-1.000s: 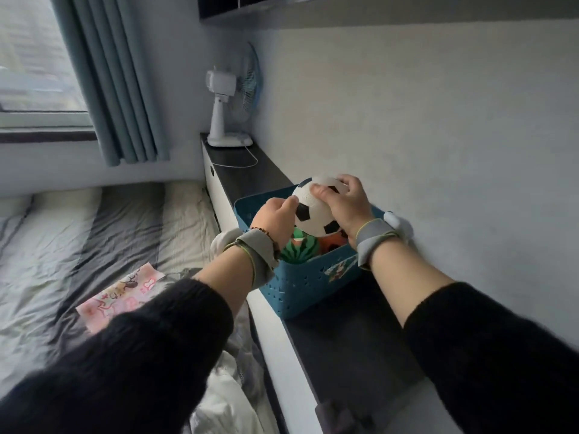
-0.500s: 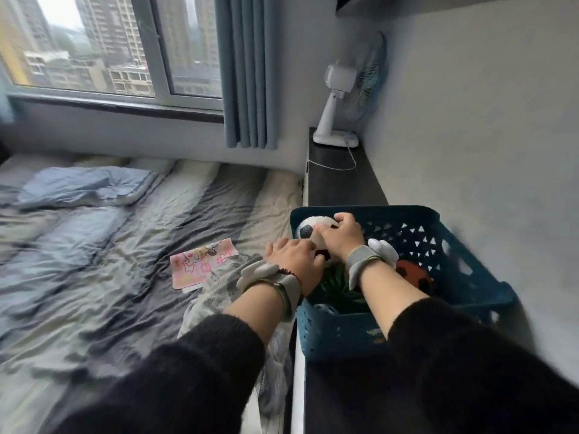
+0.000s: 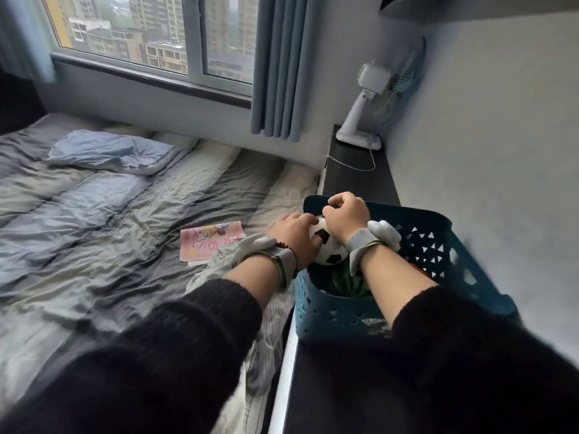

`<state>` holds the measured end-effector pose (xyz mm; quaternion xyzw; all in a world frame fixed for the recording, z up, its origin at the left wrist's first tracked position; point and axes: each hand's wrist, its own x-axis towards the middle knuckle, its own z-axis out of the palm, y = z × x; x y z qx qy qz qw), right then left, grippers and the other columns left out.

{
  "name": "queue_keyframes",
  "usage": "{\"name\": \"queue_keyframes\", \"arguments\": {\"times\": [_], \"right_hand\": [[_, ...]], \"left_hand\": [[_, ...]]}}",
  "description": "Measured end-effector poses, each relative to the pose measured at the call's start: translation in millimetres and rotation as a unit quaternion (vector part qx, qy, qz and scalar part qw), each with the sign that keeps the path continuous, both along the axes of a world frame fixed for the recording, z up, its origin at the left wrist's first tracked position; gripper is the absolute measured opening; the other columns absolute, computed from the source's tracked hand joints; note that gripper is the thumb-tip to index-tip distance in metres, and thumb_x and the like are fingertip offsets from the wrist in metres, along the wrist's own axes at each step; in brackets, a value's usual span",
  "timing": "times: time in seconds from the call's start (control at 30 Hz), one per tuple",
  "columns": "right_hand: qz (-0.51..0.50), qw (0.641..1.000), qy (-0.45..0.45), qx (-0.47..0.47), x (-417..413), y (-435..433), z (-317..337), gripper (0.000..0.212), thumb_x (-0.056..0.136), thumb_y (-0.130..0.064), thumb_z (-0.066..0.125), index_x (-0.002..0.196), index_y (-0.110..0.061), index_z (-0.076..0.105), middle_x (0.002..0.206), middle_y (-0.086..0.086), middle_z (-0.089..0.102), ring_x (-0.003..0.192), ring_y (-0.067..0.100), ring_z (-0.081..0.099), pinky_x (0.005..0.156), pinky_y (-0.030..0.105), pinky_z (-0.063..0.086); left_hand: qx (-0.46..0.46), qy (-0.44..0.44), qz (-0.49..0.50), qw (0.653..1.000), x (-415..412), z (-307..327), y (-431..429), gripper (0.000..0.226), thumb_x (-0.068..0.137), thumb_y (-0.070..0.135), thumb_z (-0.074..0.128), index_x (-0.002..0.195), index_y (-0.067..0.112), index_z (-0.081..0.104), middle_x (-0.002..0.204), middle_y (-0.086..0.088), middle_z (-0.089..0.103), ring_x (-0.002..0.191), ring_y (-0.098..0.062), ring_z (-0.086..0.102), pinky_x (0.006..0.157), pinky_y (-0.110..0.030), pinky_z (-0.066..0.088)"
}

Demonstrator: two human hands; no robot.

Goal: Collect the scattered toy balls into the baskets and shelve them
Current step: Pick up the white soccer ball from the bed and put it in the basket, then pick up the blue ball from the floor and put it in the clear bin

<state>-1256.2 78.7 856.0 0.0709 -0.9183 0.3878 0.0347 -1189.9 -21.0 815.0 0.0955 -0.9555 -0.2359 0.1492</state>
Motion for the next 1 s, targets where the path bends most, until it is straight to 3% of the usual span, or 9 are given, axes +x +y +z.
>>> {"name": "queue_keyframes", "arguments": {"times": [0.1, 0.27, 0.33, 0.47, 0.6, 0.87, 1.0], "right_hand": [[0.014, 0.999, 0.03, -0.017, 8.9, -11.2, 16.0, 0.017, 0.081, -0.016, 0.055, 0.096, -0.019, 0.063, 0.115, 0.008, 0.063, 0.1, 0.025, 0.06, 0.085, 0.027, 0.042], [0.073, 0.994, 0.068, -0.033, 59.5, -77.4, 38.8, 0.017, 0.082, -0.015, 0.055, 0.096, -0.017, 0.066, 0.107, 0.007, 0.068, 0.102, 0.027, 0.061, 0.092, 0.031, 0.046], [0.106, 0.991, 0.065, -0.049, 90.7, -118.0, 43.6, 0.018, 0.082, -0.014, 0.055, 0.096, -0.016, 0.067, 0.103, 0.004, 0.07, 0.101, 0.025, 0.062, 0.093, 0.033, 0.047], [0.172, 0.981, 0.054, -0.069, 165.0, -202.9, 44.5, 0.019, 0.083, -0.013, 0.056, 0.098, -0.016, 0.067, 0.099, 0.001, 0.071, 0.091, 0.019, 0.062, 0.083, 0.024, 0.045], [0.244, 0.966, 0.031, -0.079, 246.6, -301.1, 38.2, 0.019, 0.085, -0.015, 0.058, 0.101, -0.015, 0.067, 0.104, 0.003, 0.071, 0.096, 0.02, 0.063, 0.087, 0.028, 0.047], [0.385, 0.919, -0.023, -0.083, 413.1, -494.6, 2.1, 0.022, 0.082, -0.016, 0.06, 0.102, -0.019, 0.067, 0.105, 0.001, 0.071, 0.1, 0.021, 0.064, 0.092, 0.035, 0.05], [0.486, 0.874, -0.012, -0.018, 479.3, -557.4, -33.1, 0.024, 0.08, -0.02, 0.064, 0.103, -0.021, 0.067, 0.106, 0.0, 0.07, 0.097, 0.021, 0.064, 0.08, 0.023, 0.042]], "left_hand": [[0.036, 0.026, 0.017, 0.999, 3.9, 8.5, -7.6, 0.042, 0.081, 0.043, 0.051, 0.122, 0.033, 0.055, 0.129, 0.004, 0.058, 0.12, -0.019, 0.051, 0.087, -0.032, 0.039], [0.067, 0.042, 0.059, 0.995, 54.3, 24.2, -69.6, 0.047, 0.077, 0.04, 0.051, 0.123, 0.03, 0.055, 0.128, 0.002, 0.06, 0.118, -0.02, 0.053, 0.095, -0.036, 0.046], [0.075, 0.043, 0.091, 0.992, 88.1, 28.7, -108.5, 0.048, 0.076, 0.038, 0.054, 0.123, 0.03, 0.055, 0.128, 0.003, 0.06, 0.117, -0.021, 0.054, 0.094, -0.034, 0.044], [0.079, 0.056, 0.149, 0.984, 166.0, 34.6, -192.9, 0.048, 0.078, 0.034, 0.059, 0.126, 0.028, 0.054, 0.127, 0.002, 0.061, 0.116, -0.02, 0.056, 0.096, -0.033, 0.046], [0.09, 0.059, 0.192, 0.976, 262.7, 39.0, -287.3, 0.053, 0.08, 0.032, 0.062, 0.131, 0.021, 0.051, 0.131, -0.004, 0.058, 0.12, -0.022, 0.053, 0.102, -0.039, 0.043], [0.134, 0.065, 0.353, 0.924, 471.3, 23.4, -460.4, 0.054, 0.078, 0.031, 0.063, 0.129, 0.019, 0.051, 0.131, -0.007, 0.057, 0.122, -0.023, 0.052, 0.102, -0.038, 0.042], [0.182, 0.068, 0.428, 0.883, 551.8, -3.7, -506.0, 0.052, 0.078, 0.027, 0.064, 0.128, 0.017, 0.051, 0.13, -0.008, 0.056, 0.12, -0.025, 0.053, 0.103, -0.036, 0.042]]}}
